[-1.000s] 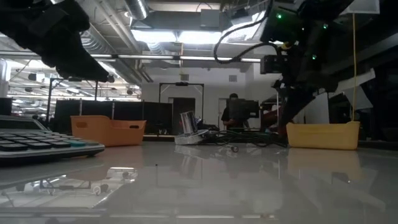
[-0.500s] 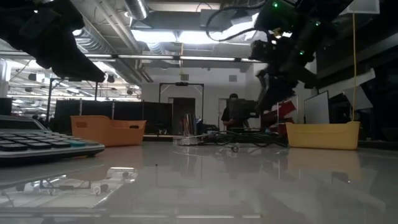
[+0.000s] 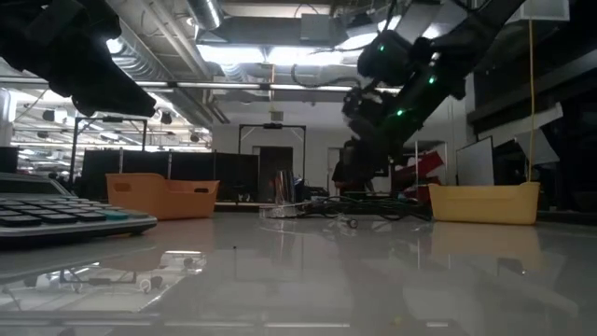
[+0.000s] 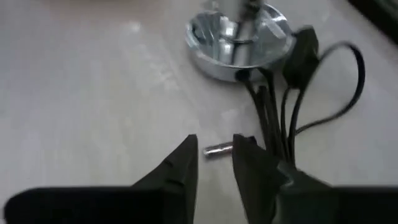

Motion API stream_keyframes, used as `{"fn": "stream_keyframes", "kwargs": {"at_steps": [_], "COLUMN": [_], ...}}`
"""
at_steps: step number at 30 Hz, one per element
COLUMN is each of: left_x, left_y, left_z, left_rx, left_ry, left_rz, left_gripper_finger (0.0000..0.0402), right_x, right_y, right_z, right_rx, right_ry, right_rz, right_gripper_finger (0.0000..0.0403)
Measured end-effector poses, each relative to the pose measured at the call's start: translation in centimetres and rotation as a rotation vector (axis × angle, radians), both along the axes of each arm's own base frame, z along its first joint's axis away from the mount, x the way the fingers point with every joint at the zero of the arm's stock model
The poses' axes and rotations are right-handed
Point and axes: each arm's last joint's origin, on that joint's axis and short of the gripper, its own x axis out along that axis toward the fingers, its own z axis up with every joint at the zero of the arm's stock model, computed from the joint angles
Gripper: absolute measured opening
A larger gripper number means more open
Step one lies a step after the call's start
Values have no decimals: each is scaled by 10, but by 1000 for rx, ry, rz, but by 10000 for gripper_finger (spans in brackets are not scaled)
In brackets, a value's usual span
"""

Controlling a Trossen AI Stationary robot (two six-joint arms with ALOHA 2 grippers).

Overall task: Sort batteries
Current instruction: Put the silver battery into the yellow bin

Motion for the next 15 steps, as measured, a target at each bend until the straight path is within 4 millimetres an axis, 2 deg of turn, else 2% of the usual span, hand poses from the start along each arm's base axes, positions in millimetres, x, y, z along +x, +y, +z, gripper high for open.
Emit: {"fn": "stream_keyframes", "kwargs": {"at_steps": [6,15], "left_x": [0,0], "left_y": [0,0], "left_z": [0,0], "left_rx": [17,26], "left_ry": [10,14], "left_rz": [-6,-10], "left_gripper_finger": [130,130], "right_x": [5,15], "right_y": [-7,-10], "right_z": [-15,-30], "right_rx": [176,225], "right_ry": [-59,-130], "right_rz": [-183,-236], "right_gripper_finger": [95,95]}}
